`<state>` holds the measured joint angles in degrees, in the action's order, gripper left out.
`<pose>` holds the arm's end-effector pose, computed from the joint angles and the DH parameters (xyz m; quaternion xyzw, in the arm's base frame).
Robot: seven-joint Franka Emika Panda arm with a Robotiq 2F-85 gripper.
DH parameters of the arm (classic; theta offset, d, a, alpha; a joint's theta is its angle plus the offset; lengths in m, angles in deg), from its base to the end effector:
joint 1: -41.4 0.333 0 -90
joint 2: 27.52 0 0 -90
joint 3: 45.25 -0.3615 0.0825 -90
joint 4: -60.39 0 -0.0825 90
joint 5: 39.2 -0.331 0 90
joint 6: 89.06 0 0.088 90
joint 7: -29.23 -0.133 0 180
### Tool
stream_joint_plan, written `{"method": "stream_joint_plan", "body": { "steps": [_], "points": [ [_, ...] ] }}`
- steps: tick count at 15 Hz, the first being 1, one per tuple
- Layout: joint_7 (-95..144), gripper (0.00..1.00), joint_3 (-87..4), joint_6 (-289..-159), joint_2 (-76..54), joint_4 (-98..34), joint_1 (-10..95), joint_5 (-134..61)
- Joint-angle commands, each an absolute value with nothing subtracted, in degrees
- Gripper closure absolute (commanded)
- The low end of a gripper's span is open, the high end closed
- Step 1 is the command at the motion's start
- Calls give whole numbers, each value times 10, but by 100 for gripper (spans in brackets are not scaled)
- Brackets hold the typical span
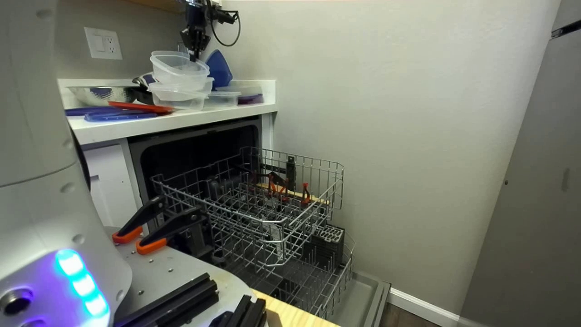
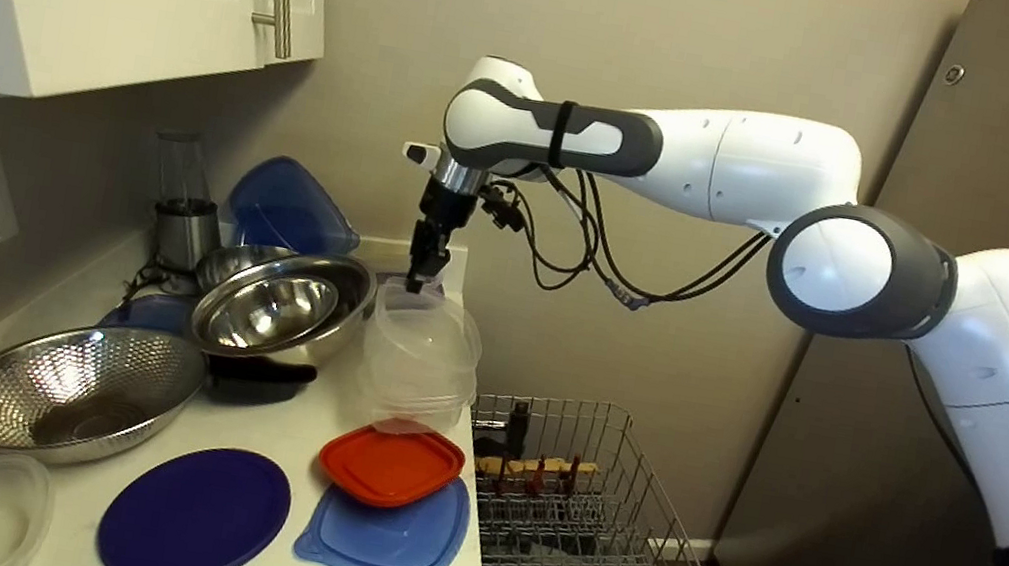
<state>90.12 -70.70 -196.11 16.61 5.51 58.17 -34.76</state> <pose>0.6401 0.3940 0.4746 -0.6635 -0.7334 -0.1179 0.0894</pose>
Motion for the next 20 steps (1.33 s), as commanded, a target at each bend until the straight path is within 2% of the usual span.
{"method": "stream_joint_plan", "body": {
  "steps": [1,6,12,20],
  "points": [
    [900,96,-721,-1965,152,67,550,-386],
    [874,96,-720,-2004,149,79,515,-432],
    [819,96,-706,-2119,127,41,485,-438],
    [685,96,-639,-2235,69,-92,440,-429]
  ]
}}
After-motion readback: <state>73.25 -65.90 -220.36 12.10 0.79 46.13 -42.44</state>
